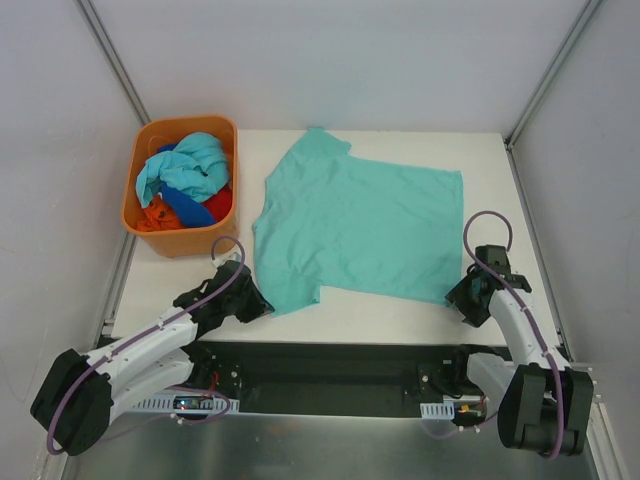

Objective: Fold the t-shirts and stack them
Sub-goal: Grap the side of the flattened tshirt closest away from the robot with both arms

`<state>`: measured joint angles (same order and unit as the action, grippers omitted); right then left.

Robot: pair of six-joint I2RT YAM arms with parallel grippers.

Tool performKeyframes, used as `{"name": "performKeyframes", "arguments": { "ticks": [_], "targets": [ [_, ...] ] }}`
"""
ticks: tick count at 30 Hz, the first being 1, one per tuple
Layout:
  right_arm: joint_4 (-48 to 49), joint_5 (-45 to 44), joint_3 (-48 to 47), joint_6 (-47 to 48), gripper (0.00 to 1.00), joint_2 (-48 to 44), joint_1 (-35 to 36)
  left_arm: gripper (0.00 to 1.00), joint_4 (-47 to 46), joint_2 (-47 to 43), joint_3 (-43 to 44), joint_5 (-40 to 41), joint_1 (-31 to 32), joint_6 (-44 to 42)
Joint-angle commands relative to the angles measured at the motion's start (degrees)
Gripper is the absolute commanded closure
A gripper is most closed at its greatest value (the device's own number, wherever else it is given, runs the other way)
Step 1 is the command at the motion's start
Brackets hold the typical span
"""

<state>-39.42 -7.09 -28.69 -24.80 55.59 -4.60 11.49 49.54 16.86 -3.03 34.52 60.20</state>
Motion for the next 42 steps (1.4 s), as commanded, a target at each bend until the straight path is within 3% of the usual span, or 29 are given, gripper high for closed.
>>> {"name": "performKeyframes", "arguments": {
  "ticks": [1, 11, 18, 25, 26, 28, 30, 31, 38, 42],
  "targets": [
    [4.3, 1.3, 1.1, -1.2, 0.46, 1.4, -0.7, 1.00, 0.2, -0.9, -0.7, -1.4, 0.2, -0.9],
    [5.4, 2.1, 1.1, -0.5, 0.45, -1.2, -1.1, 1.00, 0.2, -1.7, -0.7, -2.0, 0.2, -0.4],
    [7.9, 2.4, 0.8, 0.9, 0.50, 1.3, -1.9, 1.00, 0.2, -1.6, -0.8, -2.1, 0.1, -0.3],
    [11.1, 3.0, 2.5, 1.5, 0.69, 4.2, -2.1, 1.00, 0.2, -2.9, -1.7, -2.6, 0.2, 0.4],
    [12.0, 3.0, 2.9, 1.9, 0.76, 4.4, -2.1, 1.00, 0.3, -3.0, -1.8, -2.8, 0.2, 0.6],
    [12.4, 3.1, 3.1, 2.4, 0.81, 4.6, -2.2, 1.00, 0.4, -3.7, -2.0, -2.9, 0.2, 0.8],
    [12.9, 3.5, 2.9, 3.2, 0.97, 4.6, -2.2, 1.00, 0.3, -4.2, -2.1, -3.4, 0.2, 0.8],
    [12.8, 3.8, 2.8, 3.5, 1.00, 4.4, -2.2, 1.00, 0.4, -4.4, -1.9, -3.6, 0.2, 0.9],
    [11.3, 5.3, -0.2, 5.9, 0.99, 1.3, -2.2, 1.00, 0.3, -4.2, 3.6, -1.3, 0.1, -1.6],
    [10.2, 6.4, -3.6, 7.3, 1.00, 1.0, -2.2, 1.00, 0.4, 2.5, 10.6, -0.8, -0.1, -5.3]
  ]
}}
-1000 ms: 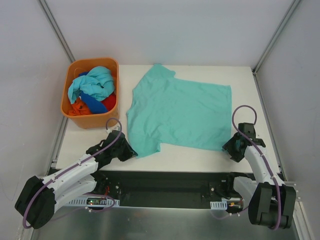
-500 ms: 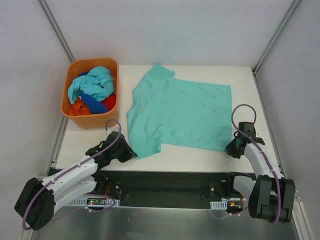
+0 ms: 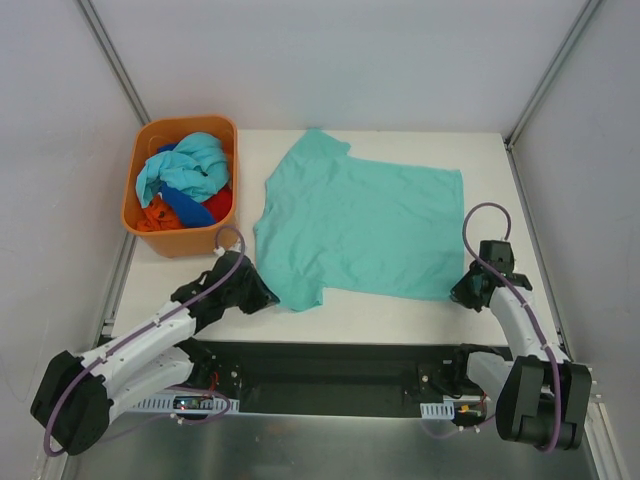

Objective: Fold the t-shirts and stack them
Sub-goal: Grap the side of the flattened tshirt closest away from the robot with both arms

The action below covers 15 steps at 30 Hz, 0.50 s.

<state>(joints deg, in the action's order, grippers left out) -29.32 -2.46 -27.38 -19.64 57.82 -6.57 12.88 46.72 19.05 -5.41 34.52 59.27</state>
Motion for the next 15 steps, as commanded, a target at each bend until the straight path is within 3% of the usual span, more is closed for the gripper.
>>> {"name": "performKeyframes", "arguments": {
  "ticks": [1, 7, 15],
  "targets": [
    [-0.4, 1.5, -6.3, 2.5, 1.00, -1.2, -0.2, 1.00, -0.9, 6.6, 10.0, 1.3, -0.3, -5.1],
    [-1.8, 0.9, -12.2, 3.1, 0.99, 1.2, -0.2, 1.00, -1.0, 16.6, 22.1, -2.2, -5.3, -9.4],
    [-2.2, 1.9, -23.8, 2.8, 1.00, 13.0, -0.2, 1.00, -1.0, 29.1, 36.0, -7.5, -12.6, -13.8]
  ]
}}
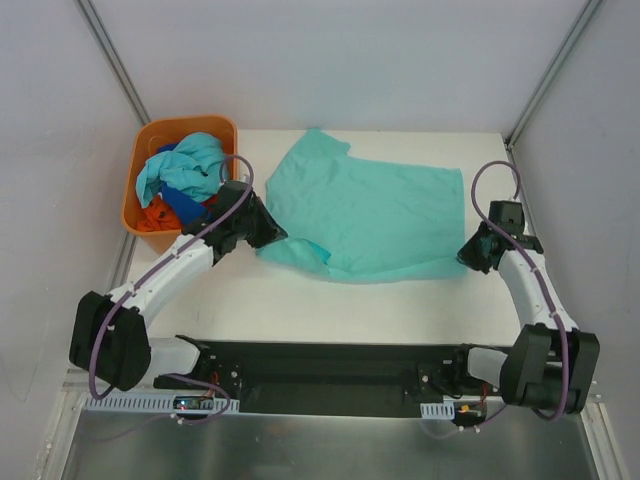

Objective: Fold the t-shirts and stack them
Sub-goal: Grap the side of the flattened tshirt closest away from the robot with both arms, then fold the flattened tshirt in 1/3 of the way

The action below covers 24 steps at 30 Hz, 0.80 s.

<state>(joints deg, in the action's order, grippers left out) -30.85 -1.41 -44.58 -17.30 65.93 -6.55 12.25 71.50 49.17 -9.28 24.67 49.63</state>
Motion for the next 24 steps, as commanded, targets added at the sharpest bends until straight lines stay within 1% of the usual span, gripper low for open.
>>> {"name": "performKeyframes", "arguments": {
  "ticks": [1, 2, 4, 8, 13, 16, 20, 21, 24],
  "targets": [
    [-0.7, 0.9, -7.7, 0.3, 1.00, 7.3, -0.2, 1.00, -0.3, 5.5, 8.4, -4.1, -3.1, -4.5],
    [-0.6, 0.9, -8.7, 0.2, 0.99, 8.5, -0.2, 1.00, -0.4, 7.7, 9.6, -4.6, -3.7, -4.8],
    [-0.3, 3.7, -11.4, -0.2, 0.99, 11.7, -0.2, 1.00, -0.4, 9.9, 13.4, -5.6, -4.6, -5.8],
    [-0.3, 3.5, -16.1, -0.3, 0.99, 16.7, -0.2, 1.00, -0.3, 16.5, 19.3, -5.9, -6.0, -8.0],
    [0.4, 3.3, -21.2, 0.3, 0.99, 21.2, -0.2, 1.00, -0.3, 23.1, 25.9, -8.5, -8.1, -9.5],
    [0.4, 2.3, -22.9, 0.5, 0.99, 23.2, -0.2, 1.00, -0.3, 25.6, 28.1, -9.1, -8.7, -10.5],
    [0.4, 1.8, -24.1, 1.0, 0.99, 25.0, -0.2, 1.00, -0.3, 27.0, 29.3, -6.3, -9.4, -11.4],
    [0.6, 0.0, -24.2, 1.0, 0.99, 25.4, -0.3, 1.00, -0.4, 27.4, 29.6, -5.8, -9.6, -11.7],
    [1.3, 0.9, -25.3, 1.6, 0.99, 27.1, -0.2, 1.00, -0.3, 29.3, 31.5, -4.9, -10.2, -12.2]
  ]
}}
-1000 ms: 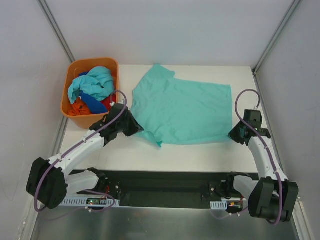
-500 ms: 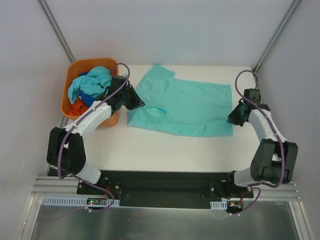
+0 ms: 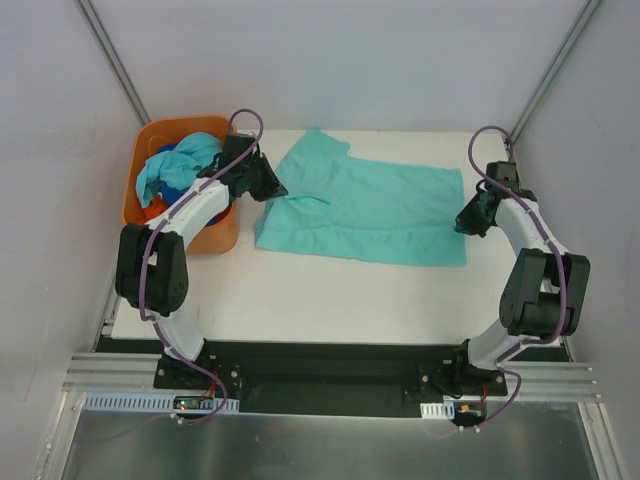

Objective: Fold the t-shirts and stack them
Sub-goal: Fold the flattened tshirt in 1/3 of the way

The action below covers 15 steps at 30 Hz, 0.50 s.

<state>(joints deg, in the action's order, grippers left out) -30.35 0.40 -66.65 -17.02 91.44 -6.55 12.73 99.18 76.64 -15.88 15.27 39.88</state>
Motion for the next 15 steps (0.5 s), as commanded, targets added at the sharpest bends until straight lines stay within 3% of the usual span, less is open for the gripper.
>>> {"name": "performKeyframes", "arguments": {
  "ticks": [1, 6, 11, 12, 14, 15],
  "targets": [
    [0.8, -0.9, -3.7, 1.3, 1.00, 2.7, -0.3, 1.00, -0.8, 3.2, 4.7, 1.5, -0.9, -2.6],
    [1.0, -0.9, -6.3, 1.7, 0.97, 6.4, -0.2, 1.00, -0.7, 9.4, 9.7, -1.2, -1.0, -3.2],
    [-0.2, -1.1, -9.5, 2.4, 0.92, 9.6, -0.2, 0.98, 0.2, 14.5, 13.6, 1.8, -1.0, -2.9],
    [-2.2, -1.1, -10.6, 2.8, 0.78, 10.7, -0.2, 0.66, 1.2, 14.9, 15.6, 1.5, -1.0, -2.8],
    [-4.1, -0.9, -12.4, 3.6, 0.54, 11.0, -0.1, 0.36, 1.4, 14.7, 16.6, 0.3, -0.9, -2.8],
    [-4.5, -0.9, -12.4, 3.7, 0.33, 10.1, 0.0, 0.27, 1.4, 14.2, 16.9, 0.2, -0.7, -2.8]
  ]
}}
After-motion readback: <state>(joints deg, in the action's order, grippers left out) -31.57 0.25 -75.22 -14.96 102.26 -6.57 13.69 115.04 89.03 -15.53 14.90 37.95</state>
